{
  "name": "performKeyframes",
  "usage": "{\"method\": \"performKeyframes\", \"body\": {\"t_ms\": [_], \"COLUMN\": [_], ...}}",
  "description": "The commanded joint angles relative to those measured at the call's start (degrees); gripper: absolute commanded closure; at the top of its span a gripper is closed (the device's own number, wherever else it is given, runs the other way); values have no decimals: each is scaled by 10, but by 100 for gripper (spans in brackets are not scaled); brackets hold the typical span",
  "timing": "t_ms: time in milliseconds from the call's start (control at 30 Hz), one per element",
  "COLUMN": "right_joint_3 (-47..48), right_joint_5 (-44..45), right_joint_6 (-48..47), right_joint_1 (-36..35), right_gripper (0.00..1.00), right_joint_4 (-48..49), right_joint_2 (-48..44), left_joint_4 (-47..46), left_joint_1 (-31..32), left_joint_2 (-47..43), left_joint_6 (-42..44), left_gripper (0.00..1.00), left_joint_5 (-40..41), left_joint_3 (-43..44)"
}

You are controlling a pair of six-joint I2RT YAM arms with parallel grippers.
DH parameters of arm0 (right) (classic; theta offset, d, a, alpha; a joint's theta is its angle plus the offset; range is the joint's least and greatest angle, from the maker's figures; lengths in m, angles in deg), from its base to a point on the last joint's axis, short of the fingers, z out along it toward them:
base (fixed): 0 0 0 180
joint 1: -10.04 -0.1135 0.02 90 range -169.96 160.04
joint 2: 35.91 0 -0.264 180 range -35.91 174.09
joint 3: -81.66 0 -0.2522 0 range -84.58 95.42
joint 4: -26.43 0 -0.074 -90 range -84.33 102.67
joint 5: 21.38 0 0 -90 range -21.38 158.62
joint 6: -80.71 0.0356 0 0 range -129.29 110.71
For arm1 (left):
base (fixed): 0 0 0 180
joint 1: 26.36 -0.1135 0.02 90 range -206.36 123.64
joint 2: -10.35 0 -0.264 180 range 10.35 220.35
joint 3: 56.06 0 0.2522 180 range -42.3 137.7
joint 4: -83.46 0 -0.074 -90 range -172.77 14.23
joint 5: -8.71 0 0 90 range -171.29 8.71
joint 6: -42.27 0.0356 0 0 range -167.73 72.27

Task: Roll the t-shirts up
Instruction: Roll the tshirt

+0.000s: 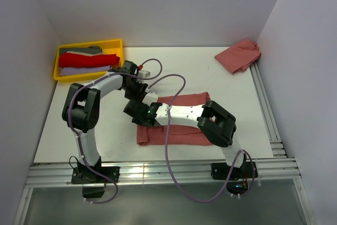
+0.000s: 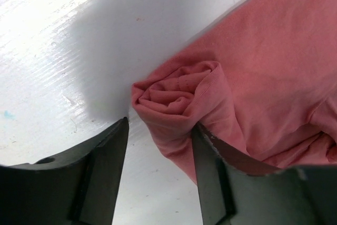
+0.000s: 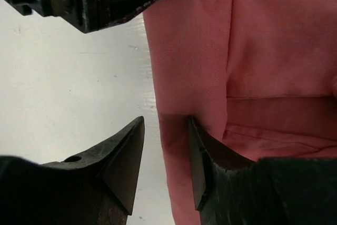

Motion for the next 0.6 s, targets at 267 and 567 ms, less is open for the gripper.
{"method": "performKeyframes", "body": {"t_ms": [267, 567], "right_joint_3": [6, 53], "right_joint_5": [23, 33], "right_joint_6": [6, -1], "right_joint_1": [-10, -12], "right_gripper": [47, 43], "right_joint_4": [-57, -130], "right_joint_2": [16, 53], "left_joint_4": [25, 56], "left_joint_1": [1, -22], "left_joint_2": [-18, -19], "left_joint_6": [7, -4], "left_gripper": [38, 30], "left_joint_5": [-4, -36], "left_joint_3": [62, 125]}}
